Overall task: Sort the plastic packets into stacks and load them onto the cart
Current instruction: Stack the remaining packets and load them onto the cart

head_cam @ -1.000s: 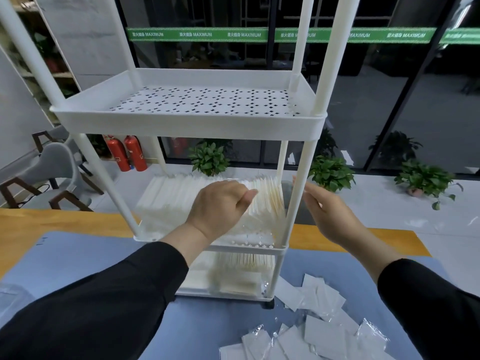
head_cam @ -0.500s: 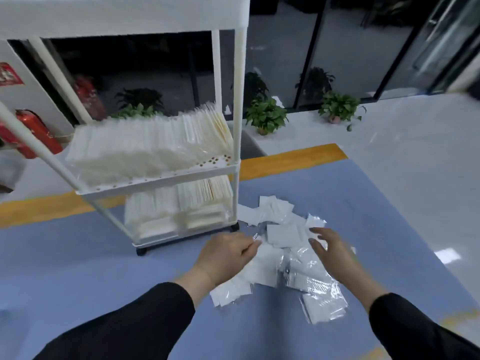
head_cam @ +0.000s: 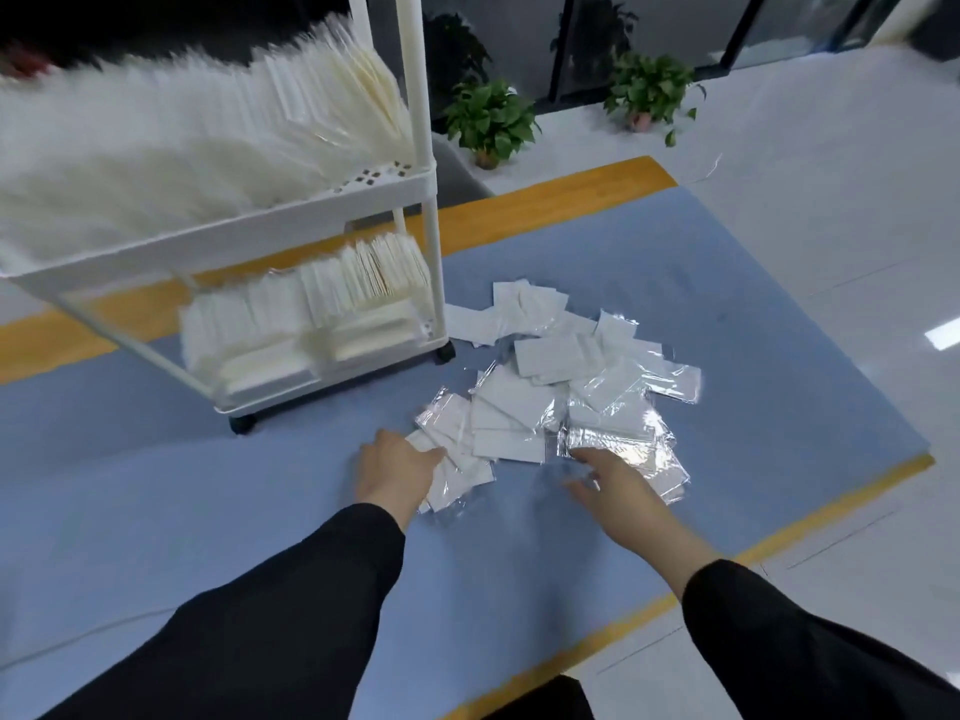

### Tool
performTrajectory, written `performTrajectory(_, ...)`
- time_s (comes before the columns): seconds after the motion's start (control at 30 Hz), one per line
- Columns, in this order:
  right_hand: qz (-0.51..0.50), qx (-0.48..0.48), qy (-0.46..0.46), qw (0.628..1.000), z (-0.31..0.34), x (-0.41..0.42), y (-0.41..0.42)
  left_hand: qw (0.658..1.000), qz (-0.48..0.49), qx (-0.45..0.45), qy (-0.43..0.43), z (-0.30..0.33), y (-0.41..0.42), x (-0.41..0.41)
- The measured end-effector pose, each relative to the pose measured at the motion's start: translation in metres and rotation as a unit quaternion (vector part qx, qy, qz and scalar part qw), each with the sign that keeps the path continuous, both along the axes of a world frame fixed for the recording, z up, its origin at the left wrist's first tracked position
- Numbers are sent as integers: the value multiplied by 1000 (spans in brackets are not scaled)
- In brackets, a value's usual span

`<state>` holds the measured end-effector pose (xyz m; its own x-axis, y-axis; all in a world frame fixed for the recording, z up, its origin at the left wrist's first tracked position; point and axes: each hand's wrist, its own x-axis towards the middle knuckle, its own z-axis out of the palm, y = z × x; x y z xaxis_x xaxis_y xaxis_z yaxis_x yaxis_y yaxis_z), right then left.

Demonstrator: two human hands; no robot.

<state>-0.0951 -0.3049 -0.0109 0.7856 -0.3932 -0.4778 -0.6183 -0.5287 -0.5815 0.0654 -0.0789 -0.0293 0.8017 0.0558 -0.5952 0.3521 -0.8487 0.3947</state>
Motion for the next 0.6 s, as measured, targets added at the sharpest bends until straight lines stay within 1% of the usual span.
performTrajectory(0.07, 33, 10, -7, 999, -3, 15, 18, 999, 48, -22, 3, -4, -5, 0)
performTrajectory(0.13, 61, 6, 5, 998, -8, 28, 33, 996, 86, -25, 4, -9, -8, -1)
performTrajectory(0.23, 125, -54, 23, 990, -17, 41, 45, 986, 168, -9, -16, -15, -6, -9)
performTrajectory(0.3, 139, -79, 23, 987, -21, 44, 45, 979, 204, 4, -19, -19, -2, -17)
performTrajectory(0.37, 136, -84, 15, 987, -24, 44, 43, 980, 199, 22, -16, -22, 1, -20)
performTrajectory(0.47, 115, -101, -40, 987, -25, 47, 33, 984, 178, 28, -8, -28, 2, -17)
performTrajectory(0.53, 107, -135, -78, 982, -25, 55, 21, 987, 153, 44, -7, -28, -2, -16)
performTrajectory(0.6, 106, -178, -92, 974, -22, 69, 5, 991, 118, 62, -10, -26, -9, -16)
